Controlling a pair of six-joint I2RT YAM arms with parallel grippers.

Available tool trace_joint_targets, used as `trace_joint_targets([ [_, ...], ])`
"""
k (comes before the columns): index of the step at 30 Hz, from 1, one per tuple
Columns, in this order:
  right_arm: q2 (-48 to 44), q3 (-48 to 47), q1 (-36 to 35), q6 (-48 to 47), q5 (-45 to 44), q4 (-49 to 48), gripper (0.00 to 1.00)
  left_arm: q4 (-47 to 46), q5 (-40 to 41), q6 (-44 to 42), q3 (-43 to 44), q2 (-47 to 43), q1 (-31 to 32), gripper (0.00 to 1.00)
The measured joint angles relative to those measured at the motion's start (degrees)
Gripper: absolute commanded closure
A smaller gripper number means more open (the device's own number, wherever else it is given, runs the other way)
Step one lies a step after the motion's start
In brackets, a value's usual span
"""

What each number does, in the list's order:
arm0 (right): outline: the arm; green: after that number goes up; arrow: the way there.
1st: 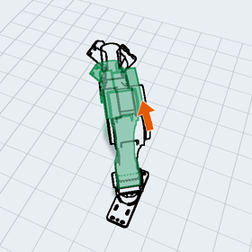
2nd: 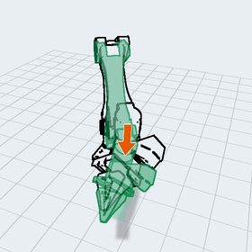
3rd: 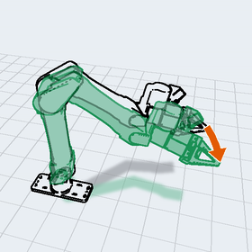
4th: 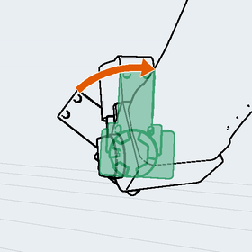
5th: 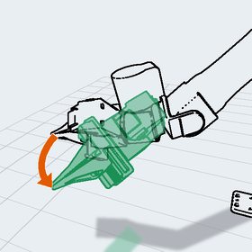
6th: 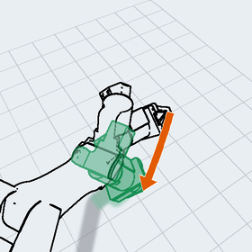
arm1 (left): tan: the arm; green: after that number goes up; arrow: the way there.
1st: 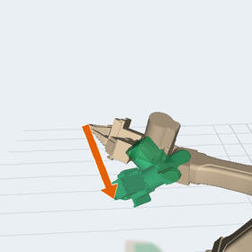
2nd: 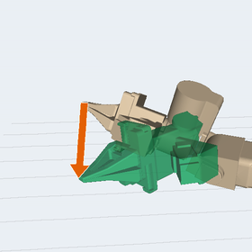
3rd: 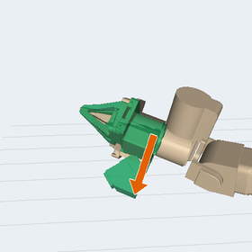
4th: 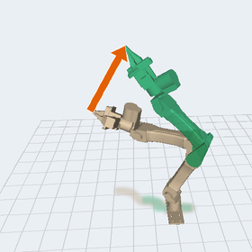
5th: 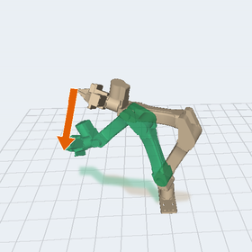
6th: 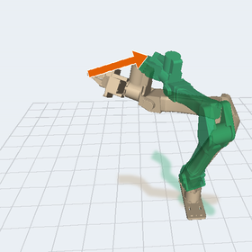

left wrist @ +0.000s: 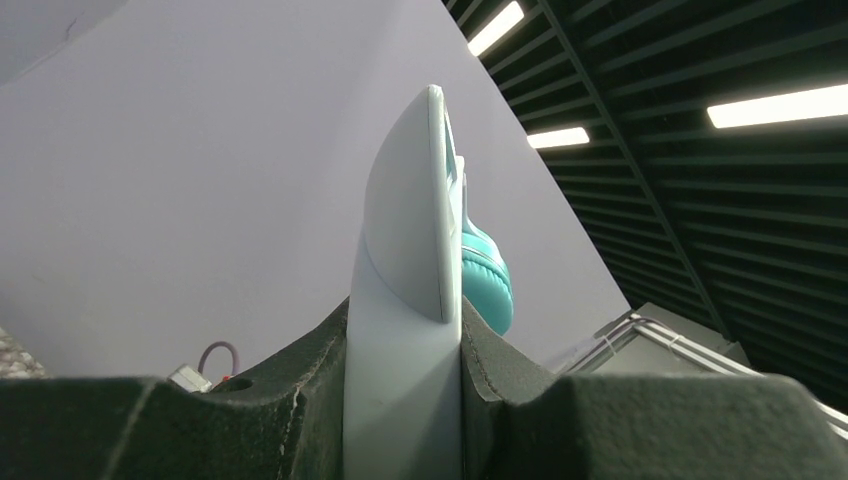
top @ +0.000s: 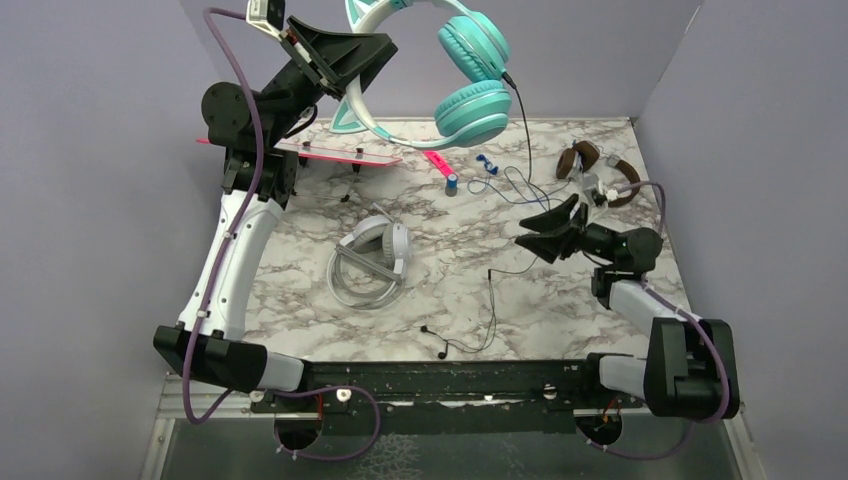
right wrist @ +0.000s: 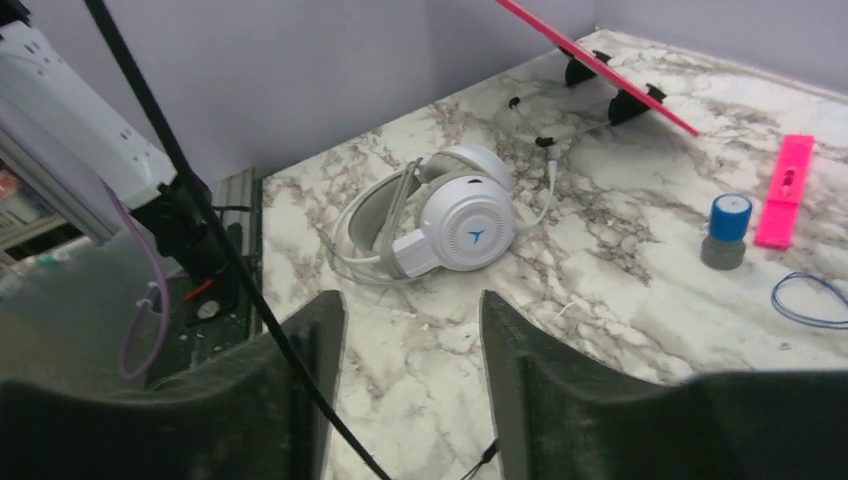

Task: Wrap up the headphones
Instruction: Wrap the headphones cable around the headphones.

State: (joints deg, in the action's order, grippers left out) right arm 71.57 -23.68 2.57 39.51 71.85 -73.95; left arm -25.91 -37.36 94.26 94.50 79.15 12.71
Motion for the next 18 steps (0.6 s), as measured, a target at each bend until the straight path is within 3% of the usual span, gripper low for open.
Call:
trace_joint_targets([
  [5,-9.55,2.19,0.94,-2.12,-2.03,6.34,0.22,-0.68,-0.70,0.00,0.76,1.03,0.00,1.00],
  [9,-17.49,2.25,0.92,-6.49,-4.28,13.33,0.28,-0.74,-0.81,0.00,0.76,1.70,0.00,1.00],
  [13,-16.87,2.25,0.94,-7.48,-4.42,15.10,0.34,-0.74,-0.81,0.00,0.79,2.21,0.00,1.00],
  [18,-15.87,5.33,1.70,-3.93,-4.85,14.73,0.22,-0.76,-0.83,-0.02,1.53,2.56,0.00,1.00],
])
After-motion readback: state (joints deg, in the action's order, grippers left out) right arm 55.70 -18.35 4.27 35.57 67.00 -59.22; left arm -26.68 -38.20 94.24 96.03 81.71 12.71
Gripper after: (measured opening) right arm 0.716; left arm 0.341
